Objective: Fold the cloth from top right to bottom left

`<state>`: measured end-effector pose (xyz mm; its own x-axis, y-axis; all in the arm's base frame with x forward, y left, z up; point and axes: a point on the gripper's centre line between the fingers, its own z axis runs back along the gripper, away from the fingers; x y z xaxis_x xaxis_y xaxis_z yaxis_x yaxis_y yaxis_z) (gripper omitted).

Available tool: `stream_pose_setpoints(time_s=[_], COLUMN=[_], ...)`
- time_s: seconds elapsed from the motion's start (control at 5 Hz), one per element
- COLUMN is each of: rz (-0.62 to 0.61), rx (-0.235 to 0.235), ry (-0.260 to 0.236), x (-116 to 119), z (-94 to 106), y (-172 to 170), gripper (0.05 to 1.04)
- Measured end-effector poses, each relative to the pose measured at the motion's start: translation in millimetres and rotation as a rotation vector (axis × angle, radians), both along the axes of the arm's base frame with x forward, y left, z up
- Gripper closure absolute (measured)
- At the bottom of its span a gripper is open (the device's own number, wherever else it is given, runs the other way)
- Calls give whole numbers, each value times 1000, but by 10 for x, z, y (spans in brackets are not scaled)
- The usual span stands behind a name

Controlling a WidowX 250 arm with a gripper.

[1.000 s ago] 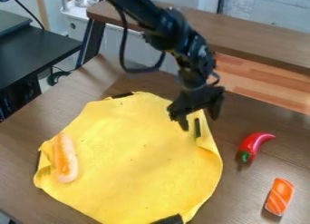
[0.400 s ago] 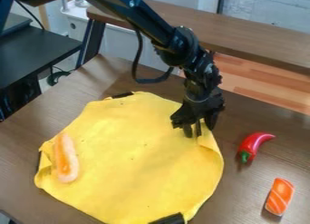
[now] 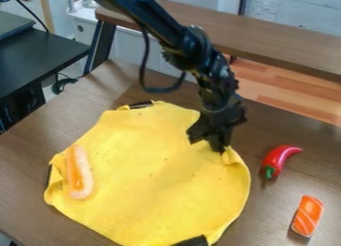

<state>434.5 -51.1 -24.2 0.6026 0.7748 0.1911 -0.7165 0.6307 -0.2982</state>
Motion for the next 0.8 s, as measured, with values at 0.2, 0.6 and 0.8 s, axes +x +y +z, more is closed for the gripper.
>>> stream_pose_setpoints(time_s=[0.2,0.6,0.8], rz=[8,17,-3], rx=[-51,-112,-119], ry=[-20,8,41], x=[-52,-380,-613], z=[284,460,436], y=[157,555,704], gripper=[1014,1033,1033])
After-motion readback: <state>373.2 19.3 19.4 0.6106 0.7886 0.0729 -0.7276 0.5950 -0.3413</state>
